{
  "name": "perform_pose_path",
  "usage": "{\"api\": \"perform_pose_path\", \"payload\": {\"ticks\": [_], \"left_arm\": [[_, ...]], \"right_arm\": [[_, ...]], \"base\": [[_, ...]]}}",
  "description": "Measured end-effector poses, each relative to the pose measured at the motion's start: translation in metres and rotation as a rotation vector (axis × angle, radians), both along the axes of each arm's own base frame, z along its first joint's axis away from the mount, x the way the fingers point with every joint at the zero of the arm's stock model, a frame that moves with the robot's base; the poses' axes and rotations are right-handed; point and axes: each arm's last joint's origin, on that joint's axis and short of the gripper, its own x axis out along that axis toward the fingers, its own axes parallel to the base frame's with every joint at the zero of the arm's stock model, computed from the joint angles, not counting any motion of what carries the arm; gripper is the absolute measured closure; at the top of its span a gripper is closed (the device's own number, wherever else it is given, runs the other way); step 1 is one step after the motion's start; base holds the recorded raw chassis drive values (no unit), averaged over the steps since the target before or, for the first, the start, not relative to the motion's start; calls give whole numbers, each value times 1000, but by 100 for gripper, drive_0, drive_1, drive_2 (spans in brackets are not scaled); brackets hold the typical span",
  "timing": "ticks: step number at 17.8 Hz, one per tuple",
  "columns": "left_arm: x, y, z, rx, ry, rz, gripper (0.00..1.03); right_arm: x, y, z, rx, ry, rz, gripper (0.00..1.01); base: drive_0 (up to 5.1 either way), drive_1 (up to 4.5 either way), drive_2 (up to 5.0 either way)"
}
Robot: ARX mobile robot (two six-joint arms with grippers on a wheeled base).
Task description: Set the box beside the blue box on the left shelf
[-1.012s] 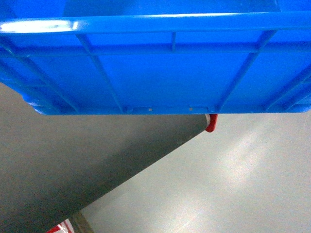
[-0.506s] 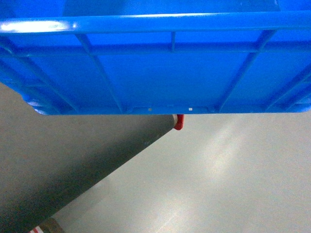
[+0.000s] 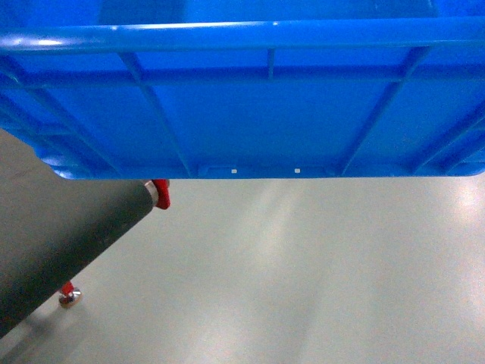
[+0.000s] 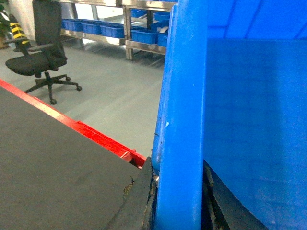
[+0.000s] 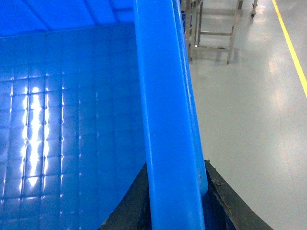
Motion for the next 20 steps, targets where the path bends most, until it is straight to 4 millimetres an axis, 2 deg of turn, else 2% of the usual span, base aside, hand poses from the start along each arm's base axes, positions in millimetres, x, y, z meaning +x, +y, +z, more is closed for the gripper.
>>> {"api": "perform_pose_path", "payload": {"ticks": [20], "left_arm": [[0, 0, 0, 0, 1, 1, 88]], "right_arm": [[0, 0, 0, 0, 1, -1, 80]], "base": [[-160, -160, -160]]}}
